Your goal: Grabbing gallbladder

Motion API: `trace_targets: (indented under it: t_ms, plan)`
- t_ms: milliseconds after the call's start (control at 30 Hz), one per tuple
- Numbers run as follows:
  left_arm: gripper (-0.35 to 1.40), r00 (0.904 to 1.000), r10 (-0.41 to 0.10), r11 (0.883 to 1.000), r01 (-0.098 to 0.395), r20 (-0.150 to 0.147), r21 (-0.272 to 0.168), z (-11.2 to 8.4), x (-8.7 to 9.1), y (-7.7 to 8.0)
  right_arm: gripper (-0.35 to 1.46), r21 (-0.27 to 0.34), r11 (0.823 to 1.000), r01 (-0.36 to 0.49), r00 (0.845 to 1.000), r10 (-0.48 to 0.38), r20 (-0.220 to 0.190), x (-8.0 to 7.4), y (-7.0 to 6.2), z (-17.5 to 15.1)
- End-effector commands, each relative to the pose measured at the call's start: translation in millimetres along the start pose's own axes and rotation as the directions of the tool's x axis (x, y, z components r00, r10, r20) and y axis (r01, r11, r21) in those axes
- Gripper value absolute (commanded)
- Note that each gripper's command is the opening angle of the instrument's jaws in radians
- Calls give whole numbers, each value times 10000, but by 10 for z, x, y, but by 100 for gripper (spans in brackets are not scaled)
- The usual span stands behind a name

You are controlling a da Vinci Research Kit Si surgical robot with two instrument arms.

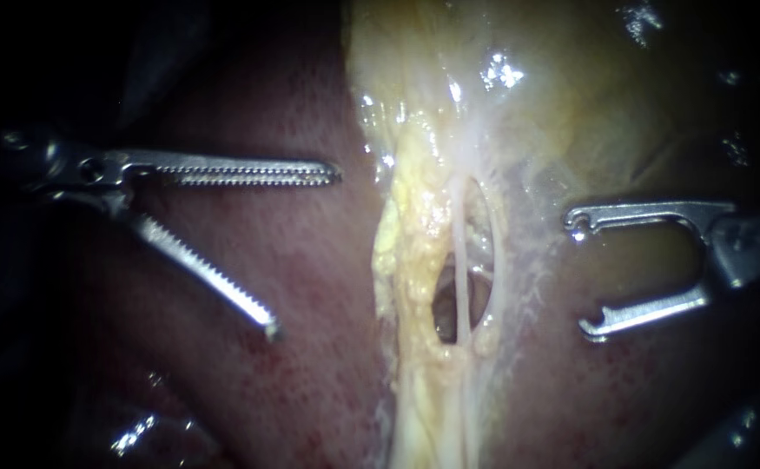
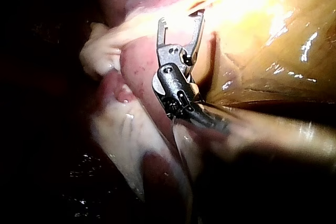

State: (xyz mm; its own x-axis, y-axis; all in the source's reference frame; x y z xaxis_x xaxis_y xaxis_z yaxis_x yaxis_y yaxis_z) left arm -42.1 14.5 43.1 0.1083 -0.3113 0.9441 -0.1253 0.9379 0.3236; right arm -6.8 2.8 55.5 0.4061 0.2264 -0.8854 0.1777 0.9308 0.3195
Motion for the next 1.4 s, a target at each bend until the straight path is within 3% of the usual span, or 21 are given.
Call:
trace_targets:
  t_ms: [33, 133, 233, 333, 533, 667, 800, 933, 1233, 1400]
  plan:
    - [88, 10000, -5, 10000, 5, 13, 19, -2, -2, 0, 60, 1, 10000, 2, 10000, -2, 0, 0, 0, 0]
    - [88, 10000, 30, 9998, -30, -26, -198, -6, -7, 1, 60, -1, 10000, 2, 10000, -2, 1, 0, 0, 0]
    - [78, 9971, -765, 9943, 760, -36, -745, -9, -13, -2, 60, -1, 10000, 2, 10000, -2, 1, 0, 0, 0]
    - [76, 9895, -1445, 9816, 1424, -75, -1269, -9, -18, -6, 60, 0, 10000, 3, 10000, -3, 1, 0, 0, 0]
    - [61, 9678, -2516, 9482, 2446, -88, -2026, 2, -23, -8, 59, -1, 10000, 3, 10000, -3, 1, 0, 0, 0]
    - [46, 9440, -3300, 9125, 3179, -41, -2575, 11, -24, -6, 59, 0, 10000, 4, 10000, -4, 1, 0, 0, 0]
    - [41, 9292, -3694, 8879, 3509, -64, -2975, 24, -25, -5, 59, 0, 10000, 4, 10000, -4, 1, 0, 0, 0]
    - [39, 9212, -3892, 8706, 3672, -17, -3273, 35, -24, 0, 59, 0, 10000, 4, 10000, -4, 1, 0, 0, 0]
    - [39, 9073, -4204, 8417, 3871, -69, -3764, 48, -15, 16, 59, 1, 10000, 5, 10000, -5, 0, -1, -1, 0]
    - [39, 8971, -4406, 8283, 3919, -333, -4005, 56, 1, 17, 59, 2, 10000, 5, 10000, -5, 0, 0, -1, 0]
